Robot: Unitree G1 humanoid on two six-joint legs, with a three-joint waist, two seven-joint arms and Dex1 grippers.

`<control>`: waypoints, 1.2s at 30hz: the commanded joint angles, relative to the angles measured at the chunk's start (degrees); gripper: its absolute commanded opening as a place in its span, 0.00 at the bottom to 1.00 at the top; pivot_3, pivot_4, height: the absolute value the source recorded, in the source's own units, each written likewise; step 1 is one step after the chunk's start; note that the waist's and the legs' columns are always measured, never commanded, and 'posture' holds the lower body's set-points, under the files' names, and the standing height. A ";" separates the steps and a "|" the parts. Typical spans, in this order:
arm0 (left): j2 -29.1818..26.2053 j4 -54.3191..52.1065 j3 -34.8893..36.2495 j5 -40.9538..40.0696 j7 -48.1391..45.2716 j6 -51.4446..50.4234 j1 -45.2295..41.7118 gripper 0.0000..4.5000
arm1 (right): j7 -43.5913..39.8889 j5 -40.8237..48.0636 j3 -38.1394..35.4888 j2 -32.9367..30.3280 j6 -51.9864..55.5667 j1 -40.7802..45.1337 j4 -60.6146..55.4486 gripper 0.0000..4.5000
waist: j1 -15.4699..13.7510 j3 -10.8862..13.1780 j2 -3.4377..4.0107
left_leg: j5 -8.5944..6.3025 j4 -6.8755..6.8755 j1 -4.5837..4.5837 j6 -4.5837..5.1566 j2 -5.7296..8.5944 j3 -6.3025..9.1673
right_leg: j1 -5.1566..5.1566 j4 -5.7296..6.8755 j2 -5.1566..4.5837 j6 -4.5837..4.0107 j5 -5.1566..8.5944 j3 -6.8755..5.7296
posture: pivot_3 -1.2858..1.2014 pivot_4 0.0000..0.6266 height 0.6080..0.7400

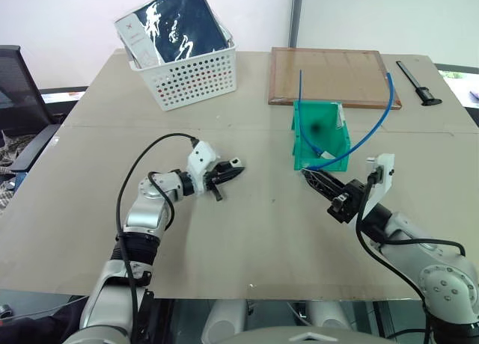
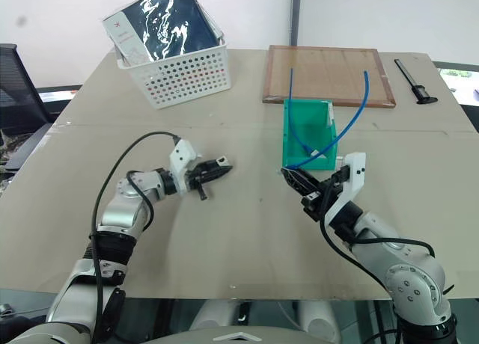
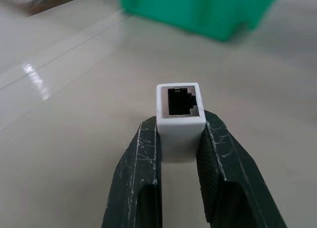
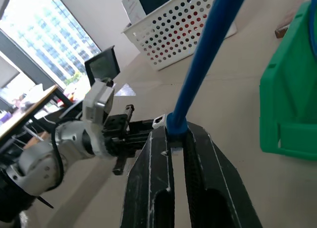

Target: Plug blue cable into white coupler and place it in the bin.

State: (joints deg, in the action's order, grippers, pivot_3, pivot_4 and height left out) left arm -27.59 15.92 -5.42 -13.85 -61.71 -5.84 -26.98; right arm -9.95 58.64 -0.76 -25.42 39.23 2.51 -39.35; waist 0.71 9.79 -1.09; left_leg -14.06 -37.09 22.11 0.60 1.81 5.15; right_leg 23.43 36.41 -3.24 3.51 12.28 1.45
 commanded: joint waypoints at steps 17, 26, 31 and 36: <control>4.48 7.78 -13.88 8.87 -8.92 11.67 -6.30 0.08 | -35.43 -30.52 17.77 -10.48 -8.08 23.78 22.56 0.00 | 0.08 0.01 -0.02 | 0.00 -0.02 0.05 0.00 0.00 -0.09 | 0.02 -0.02 0.09 -0.03 -0.01 -0.04 | 0.52 0.24 0.99; 5.13 8.93 -14.54 9.71 -9.25 13.85 -6.45 0.08 | -44.14 -35.45 19.62 -10.07 -9.08 27.24 28.70 0.00 | 0.09 0.01 -0.02 | 0.00 -0.08 0.03 0.00 0.00 -0.08 | 0.01 0.02 0.08 -0.02 -0.02 -0.05 | 0.52 0.24 0.99; 6.13 7.36 -15.24 10.49 -8.33 12.99 -5.82 0.08 | -46.45 -36.69 20.12 -9.02 -8.75 28.06 29.46 0.00 | -0.06 0.01 -0.02 | 0.00 -0.09 0.04 0.00 0.00 -0.07 | 0.01 0.02 0.07 -0.02 -0.02 -0.05 | 0.52 0.24 0.99; 6.30 7.89 -15.12 10.72 -8.39 13.01 -6.10 0.08 | -47.39 -37.62 20.45 -8.05 -8.01 27.84 29.27 0.00 | -0.14 0.00 -0.03 | 0.00 -0.13 0.05 0.00 0.05 -0.04 | 0.00 0.02 0.01 -0.02 -0.02 -0.05 | 0.52 0.24 0.99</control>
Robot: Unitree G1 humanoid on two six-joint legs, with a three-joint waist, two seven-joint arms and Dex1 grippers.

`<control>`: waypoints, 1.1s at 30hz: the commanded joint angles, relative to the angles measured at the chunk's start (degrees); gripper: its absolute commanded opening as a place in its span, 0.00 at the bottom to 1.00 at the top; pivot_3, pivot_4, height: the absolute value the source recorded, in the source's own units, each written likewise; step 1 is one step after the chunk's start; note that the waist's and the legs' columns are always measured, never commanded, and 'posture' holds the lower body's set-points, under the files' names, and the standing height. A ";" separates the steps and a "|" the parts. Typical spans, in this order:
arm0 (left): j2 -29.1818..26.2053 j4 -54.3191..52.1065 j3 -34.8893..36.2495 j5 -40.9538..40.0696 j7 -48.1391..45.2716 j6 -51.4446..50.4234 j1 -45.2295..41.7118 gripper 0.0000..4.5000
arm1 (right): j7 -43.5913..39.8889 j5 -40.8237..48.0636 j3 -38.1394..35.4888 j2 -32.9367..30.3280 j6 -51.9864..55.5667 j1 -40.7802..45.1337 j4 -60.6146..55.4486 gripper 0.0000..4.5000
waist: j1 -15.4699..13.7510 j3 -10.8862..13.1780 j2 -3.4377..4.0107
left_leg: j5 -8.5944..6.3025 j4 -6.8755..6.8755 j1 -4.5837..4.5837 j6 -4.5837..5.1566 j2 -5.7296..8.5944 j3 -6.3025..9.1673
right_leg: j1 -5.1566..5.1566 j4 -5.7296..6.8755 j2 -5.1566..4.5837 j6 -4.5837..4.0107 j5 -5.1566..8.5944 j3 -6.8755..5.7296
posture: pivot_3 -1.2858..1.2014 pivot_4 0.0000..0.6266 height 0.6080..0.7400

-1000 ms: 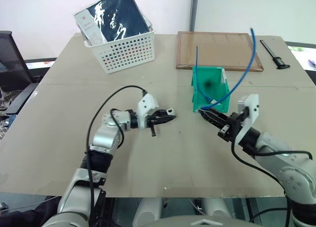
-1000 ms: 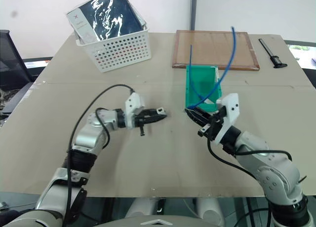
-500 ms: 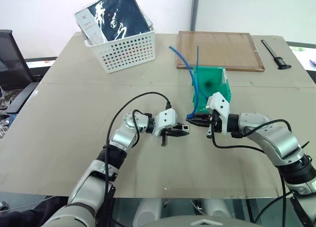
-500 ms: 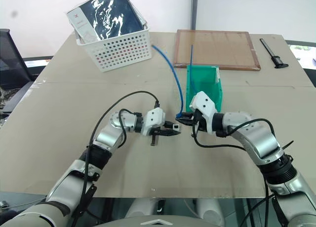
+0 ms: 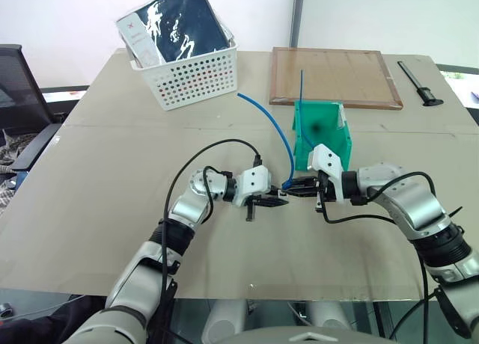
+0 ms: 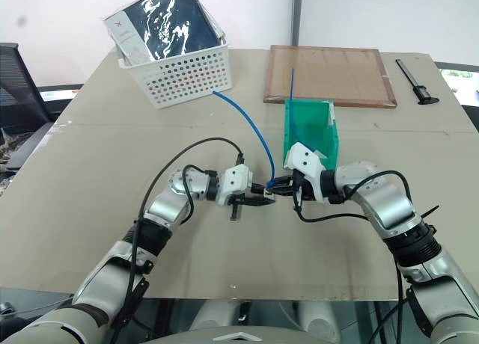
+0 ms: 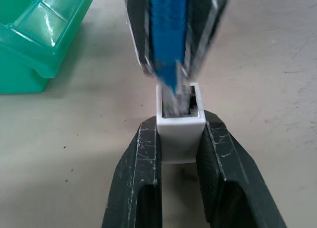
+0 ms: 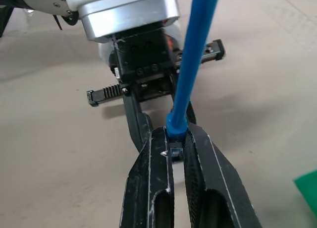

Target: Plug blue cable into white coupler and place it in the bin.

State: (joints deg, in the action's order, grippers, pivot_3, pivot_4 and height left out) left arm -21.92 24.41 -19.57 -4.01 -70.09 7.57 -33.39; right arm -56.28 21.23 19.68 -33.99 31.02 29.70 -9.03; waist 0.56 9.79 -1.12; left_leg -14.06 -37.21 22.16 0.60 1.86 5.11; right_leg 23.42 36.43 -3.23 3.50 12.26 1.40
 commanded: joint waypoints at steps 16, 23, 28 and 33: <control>0.50 0.15 -0.90 1.27 -0.01 0.28 0.17 0.08 | -10.91 -8.73 4.96 -2.94 -3.52 5.07 6.74 0.00 | -0.02 -0.03 0.01 | 0.00 -0.02 -0.08 0.00 0.01 -0.01 | -0.06 0.03 0.00 0.01 0.00 -0.03 | 0.52 0.24 0.99; 0.94 -0.81 -0.90 1.36 0.59 -0.17 0.57 0.08 | -11.85 -12.49 8.75 -0.80 -3.43 7.76 9.54 0.00 | -0.09 -0.05 0.01 | 0.00 -0.03 -0.06 0.00 0.05 0.02 | -0.06 0.02 -0.06 0.01 0.00 -0.04 | 0.52 0.24 0.99; 1.25 -0.92 -0.91 1.34 1.13 -0.51 0.48 0.08 | -12.08 -15.69 11.11 0.03 -4.75 6.29 11.74 0.00 | 0.00 -0.16 -0.01 | 0.00 -0.03 -0.24 0.00 0.05 0.01 | -0.21 0.05 -0.06 0.02 0.00 -0.06 | 0.52 0.24 0.99; 1.40 -1.01 -0.92 1.49 1.46 -0.62 0.64 0.08 | -12.55 -16.57 11.80 1.00 -3.53 5.22 13.40 0.00 | 0.11 -0.66 0.00 | 0.00 -0.03 -0.41 0.00 0.04 0.02 | -0.36 0.06 -0.05 0.03 0.01 -0.08 | 0.52 0.24 0.99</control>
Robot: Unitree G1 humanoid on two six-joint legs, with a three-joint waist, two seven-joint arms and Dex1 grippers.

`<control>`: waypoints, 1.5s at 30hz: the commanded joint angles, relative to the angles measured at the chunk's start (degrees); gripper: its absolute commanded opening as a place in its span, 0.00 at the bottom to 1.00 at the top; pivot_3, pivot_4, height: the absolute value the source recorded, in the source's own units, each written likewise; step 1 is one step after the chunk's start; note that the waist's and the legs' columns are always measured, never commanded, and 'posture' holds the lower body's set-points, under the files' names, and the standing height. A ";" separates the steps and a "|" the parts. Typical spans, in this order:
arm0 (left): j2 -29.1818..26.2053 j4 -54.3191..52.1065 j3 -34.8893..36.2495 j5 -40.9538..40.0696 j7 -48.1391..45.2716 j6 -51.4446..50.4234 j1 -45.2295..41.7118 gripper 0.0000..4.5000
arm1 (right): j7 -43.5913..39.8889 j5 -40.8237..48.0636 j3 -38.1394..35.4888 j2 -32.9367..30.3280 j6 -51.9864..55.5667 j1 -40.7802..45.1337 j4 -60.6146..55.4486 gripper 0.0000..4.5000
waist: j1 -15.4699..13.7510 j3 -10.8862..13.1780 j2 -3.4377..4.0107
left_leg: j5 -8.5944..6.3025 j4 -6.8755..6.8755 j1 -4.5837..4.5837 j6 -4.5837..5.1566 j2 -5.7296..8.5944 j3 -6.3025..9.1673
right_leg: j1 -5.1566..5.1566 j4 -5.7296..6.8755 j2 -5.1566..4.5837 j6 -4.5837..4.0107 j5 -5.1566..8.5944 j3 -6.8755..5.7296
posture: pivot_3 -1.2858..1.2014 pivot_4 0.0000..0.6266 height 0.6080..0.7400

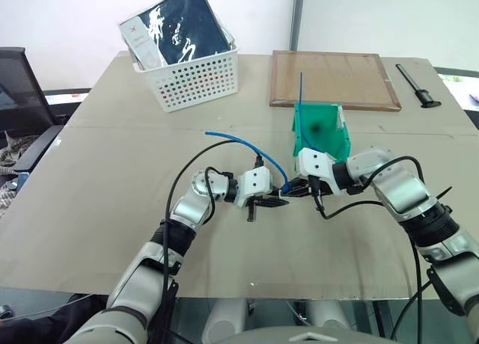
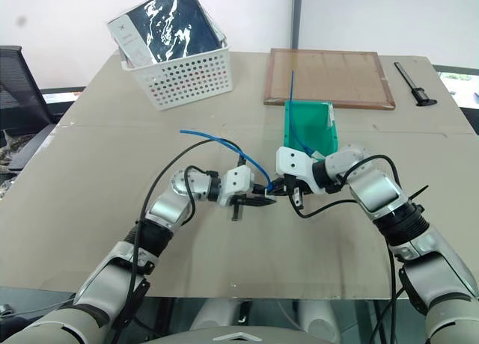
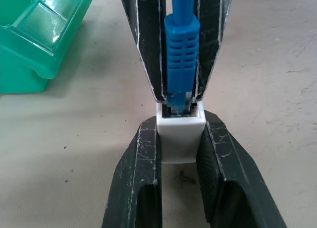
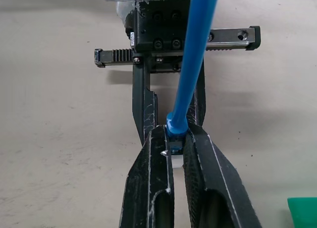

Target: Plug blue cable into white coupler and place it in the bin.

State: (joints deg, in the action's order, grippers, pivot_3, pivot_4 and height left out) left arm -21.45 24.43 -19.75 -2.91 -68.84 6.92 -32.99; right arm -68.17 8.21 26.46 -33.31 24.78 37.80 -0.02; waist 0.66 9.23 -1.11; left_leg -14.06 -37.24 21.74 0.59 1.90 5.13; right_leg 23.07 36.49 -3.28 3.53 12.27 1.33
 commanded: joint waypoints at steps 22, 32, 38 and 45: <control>1.16 -12.15 4.13 -7.74 -0.10 -15.01 2.63 0.08 | 12.96 16.03 -26.62 0.43 5.94 -22.89 -31.05 0.52 | -0.08 -0.45 0.17 | -0.01 0.02 0.56 0.00 0.08 0.55 | 0.35 -0.08 -0.10 -0.01 0.00 -0.16 | 0.52 0.24 0.99; 5.13 -20.17 14.95 -24.00 14.15 -57.21 -11.51 0.08 | 34.39 9.15 -34.85 6.68 4.29 -51.10 -50.30 0.52 | -0.24 -0.31 0.15 | 0.00 -0.11 0.75 0.00 0.07 0.72 | 0.46 0.04 -0.04 0.27 0.17 -0.41 | 0.52 0.24 0.99; 11.11 -2.45 18.77 -23.19 23.93 -64.66 -26.66 0.08 | 43.25 5.83 -34.85 12.47 2.75 -58.31 -54.56 0.52 | 0.25 -0.28 0.08 | 0.01 -0.14 0.69 -0.02 0.20 0.62 | 0.44 0.04 -0.03 0.29 0.17 -0.36 | 0.52 0.24 0.99; 15.94 20.06 18.22 -19.29 24.05 -56.66 -38.95 0.08 | 46.16 5.11 -36.82 14.49 -0.52 -61.45 -54.14 0.98 | 0.03 -0.16 0.03 | 0.01 -0.03 0.71 -0.02 0.24 0.42 | 0.50 0.01 0.03 0.27 0.17 -0.33 | 0.52 0.24 0.99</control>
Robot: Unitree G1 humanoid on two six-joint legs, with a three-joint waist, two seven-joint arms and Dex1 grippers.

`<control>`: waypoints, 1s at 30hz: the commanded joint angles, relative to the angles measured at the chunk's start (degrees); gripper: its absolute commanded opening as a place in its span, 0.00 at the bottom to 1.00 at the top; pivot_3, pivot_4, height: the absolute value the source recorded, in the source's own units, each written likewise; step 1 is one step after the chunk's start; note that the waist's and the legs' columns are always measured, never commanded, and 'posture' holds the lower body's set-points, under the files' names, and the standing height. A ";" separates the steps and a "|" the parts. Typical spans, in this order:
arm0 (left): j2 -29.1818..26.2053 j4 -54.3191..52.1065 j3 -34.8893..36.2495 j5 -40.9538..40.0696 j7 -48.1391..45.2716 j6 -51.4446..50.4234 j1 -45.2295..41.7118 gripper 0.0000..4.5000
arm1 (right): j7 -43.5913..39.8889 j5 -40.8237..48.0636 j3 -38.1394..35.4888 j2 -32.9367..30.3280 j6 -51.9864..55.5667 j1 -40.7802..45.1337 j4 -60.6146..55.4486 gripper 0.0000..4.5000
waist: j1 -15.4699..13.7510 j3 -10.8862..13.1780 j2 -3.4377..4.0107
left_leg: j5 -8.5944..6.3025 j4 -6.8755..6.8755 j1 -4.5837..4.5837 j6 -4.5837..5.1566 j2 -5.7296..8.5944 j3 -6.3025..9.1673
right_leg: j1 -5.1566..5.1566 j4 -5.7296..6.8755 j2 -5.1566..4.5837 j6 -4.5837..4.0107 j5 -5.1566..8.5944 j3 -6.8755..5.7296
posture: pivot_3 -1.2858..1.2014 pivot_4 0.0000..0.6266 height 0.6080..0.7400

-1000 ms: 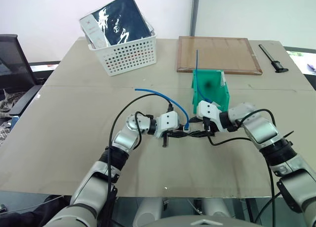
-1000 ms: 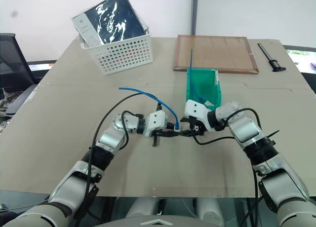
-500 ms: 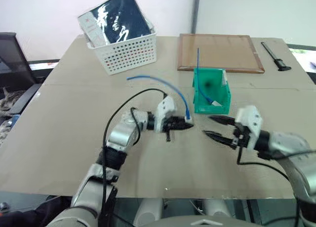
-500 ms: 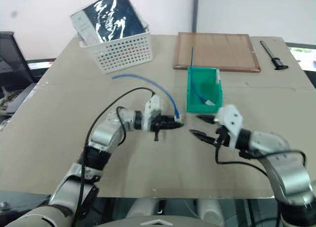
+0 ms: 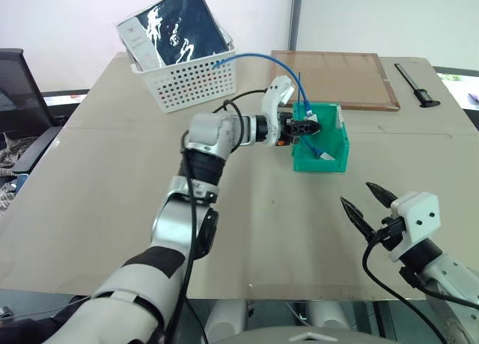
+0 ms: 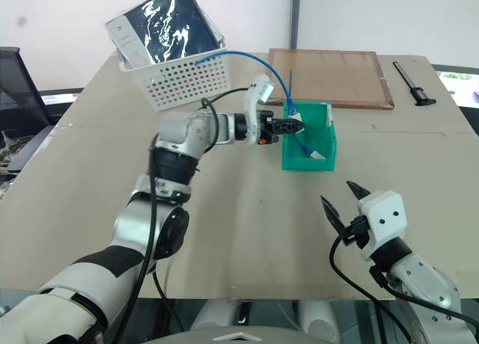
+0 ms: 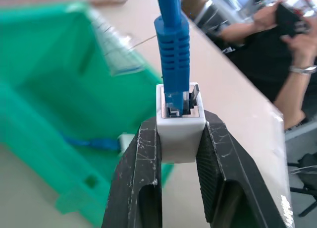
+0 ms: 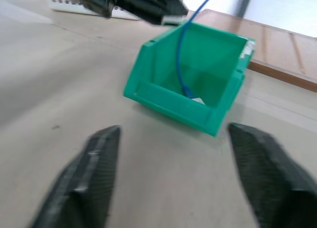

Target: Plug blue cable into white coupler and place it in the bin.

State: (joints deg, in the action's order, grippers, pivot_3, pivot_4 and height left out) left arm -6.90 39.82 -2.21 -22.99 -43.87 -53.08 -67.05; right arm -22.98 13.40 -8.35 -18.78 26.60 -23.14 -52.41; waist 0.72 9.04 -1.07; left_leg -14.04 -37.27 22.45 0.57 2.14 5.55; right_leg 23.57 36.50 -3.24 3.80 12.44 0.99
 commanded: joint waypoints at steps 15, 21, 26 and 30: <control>0.67 8.20 3.26 0.63 -2.33 -5.84 -9.89 0.97 | 2.97 -1.86 -1.20 -1.01 -2.46 1.90 -0.78 1.00 | 0.25 0.11 -0.05 | 0.00 -0.01 0.06 0.00 0.01 -0.09 | 0.02 -0.07 -0.01 0.01 0.00 0.05 | 0.52 0.24 0.99; -8.47 -28.24 6.66 -9.32 -2.62 -20.37 5.82 0.97 | -0.09 -0.12 -2.45 -3.88 -2.76 3.26 2.42 1.00 | 1.26 0.16 0.08 | -0.01 0.10 -0.07 -0.01 -0.28 -0.04 | 0.05 0.02 0.00 -0.11 -0.07 0.31 | 0.52 0.24 0.99; -16.44 -49.38 6.61 -8.33 -5.91 -5.39 25.66 0.97 | -3.77 1.93 -4.74 -6.85 -4.39 4.79 7.01 1.00 | 0.76 0.18 0.09 | 0.00 0.12 -0.21 -0.06 -0.30 -0.18 | 0.03 0.04 -0.03 -0.27 -0.15 0.53 | 0.52 0.24 0.99; -23.36 -56.25 5.31 -3.40 -10.89 12.43 42.46 0.97 | -7.42 4.12 -7.37 -9.70 -5.86 5.83 11.30 1.00 | 0.14 0.21 0.07 | -0.03 0.38 -0.57 -0.07 -0.35 -0.63 | -0.05 0.00 -0.10 -0.34 -0.14 0.91 | 0.52 0.24 0.99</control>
State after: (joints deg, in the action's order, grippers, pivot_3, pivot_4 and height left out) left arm -29.19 -12.60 2.80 -27.06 -53.26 -45.91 -24.90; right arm -28.98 16.17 -14.35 -27.88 22.59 -18.07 -40.62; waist 0.86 9.25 -1.00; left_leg -14.08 -36.90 21.89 0.51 1.80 4.91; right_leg 23.52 36.50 -3.34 3.32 12.38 1.91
